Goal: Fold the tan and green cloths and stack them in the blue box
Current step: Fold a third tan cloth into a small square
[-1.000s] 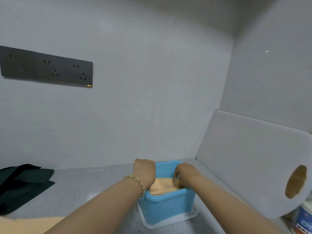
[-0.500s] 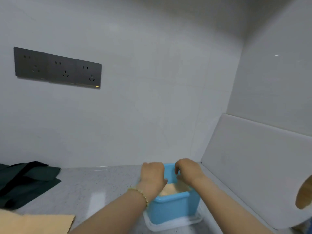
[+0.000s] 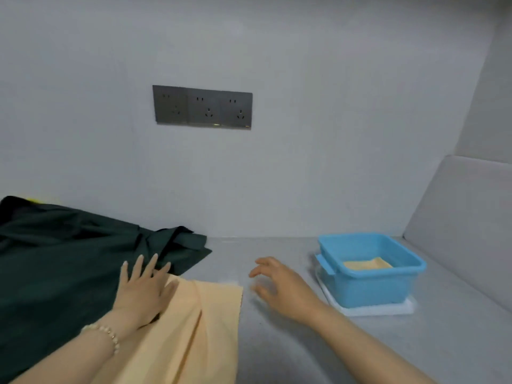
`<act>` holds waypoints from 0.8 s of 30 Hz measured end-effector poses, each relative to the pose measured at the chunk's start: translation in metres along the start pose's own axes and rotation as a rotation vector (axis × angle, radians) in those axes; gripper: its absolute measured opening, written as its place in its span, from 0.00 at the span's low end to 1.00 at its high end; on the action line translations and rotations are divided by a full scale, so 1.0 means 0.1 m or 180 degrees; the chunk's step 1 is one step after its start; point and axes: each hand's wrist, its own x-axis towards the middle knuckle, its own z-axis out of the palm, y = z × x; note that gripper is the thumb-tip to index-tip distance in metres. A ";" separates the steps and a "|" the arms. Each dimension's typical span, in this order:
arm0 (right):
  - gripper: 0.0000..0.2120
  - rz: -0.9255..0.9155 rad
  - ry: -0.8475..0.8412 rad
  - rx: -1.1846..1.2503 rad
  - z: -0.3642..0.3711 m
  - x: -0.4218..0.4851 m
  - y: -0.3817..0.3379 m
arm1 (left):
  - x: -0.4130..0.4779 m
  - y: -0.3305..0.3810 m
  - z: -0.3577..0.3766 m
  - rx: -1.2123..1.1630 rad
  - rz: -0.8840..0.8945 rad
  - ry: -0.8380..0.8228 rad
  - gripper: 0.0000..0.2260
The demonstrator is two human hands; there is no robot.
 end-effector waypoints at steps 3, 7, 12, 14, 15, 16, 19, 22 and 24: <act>0.26 0.0103 -0.0697 -0.0058 0.64 0.12 -0.36 | -0.11 -0.47 0.22 -0.0226 -0.0310 -0.0334 0.25; 0.27 0.0326 -0.0972 0.0077 1.18 0.38 -0.74 | -0.07 -0.80 0.39 -0.0652 -0.0572 -0.0418 0.25; 0.25 0.0408 -0.0798 -0.0390 1.66 0.75 -1.02 | 0.14 -1.23 0.46 -0.0527 -0.0580 -0.0502 0.26; 0.25 0.0370 -0.0732 -0.0457 1.79 0.87 -1.08 | 0.22 -1.37 0.47 -0.0582 -0.0574 -0.0490 0.25; 0.25 0.0353 -0.0713 -0.0457 1.86 0.94 -1.11 | 0.26 -1.44 0.49 -0.0635 -0.0561 -0.0483 0.25; 0.25 0.0334 -0.0698 -0.0470 1.94 1.03 -1.16 | 0.31 -1.52 0.50 -0.0685 -0.0557 -0.0467 0.25; 0.25 0.0324 -0.0703 -0.0534 2.06 1.25 -1.25 | 0.44 -1.65 0.52 -0.0769 -0.0534 -0.0455 0.25; 0.26 0.0326 -0.0725 -0.0564 2.09 1.36 -1.29 | 0.49 -1.69 0.50 -0.0767 -0.0561 -0.0421 0.24; 0.26 0.0316 -0.0737 -0.0506 2.07 1.35 -1.27 | 0.47 -1.66 0.47 -0.0683 -0.0517 -0.0302 0.23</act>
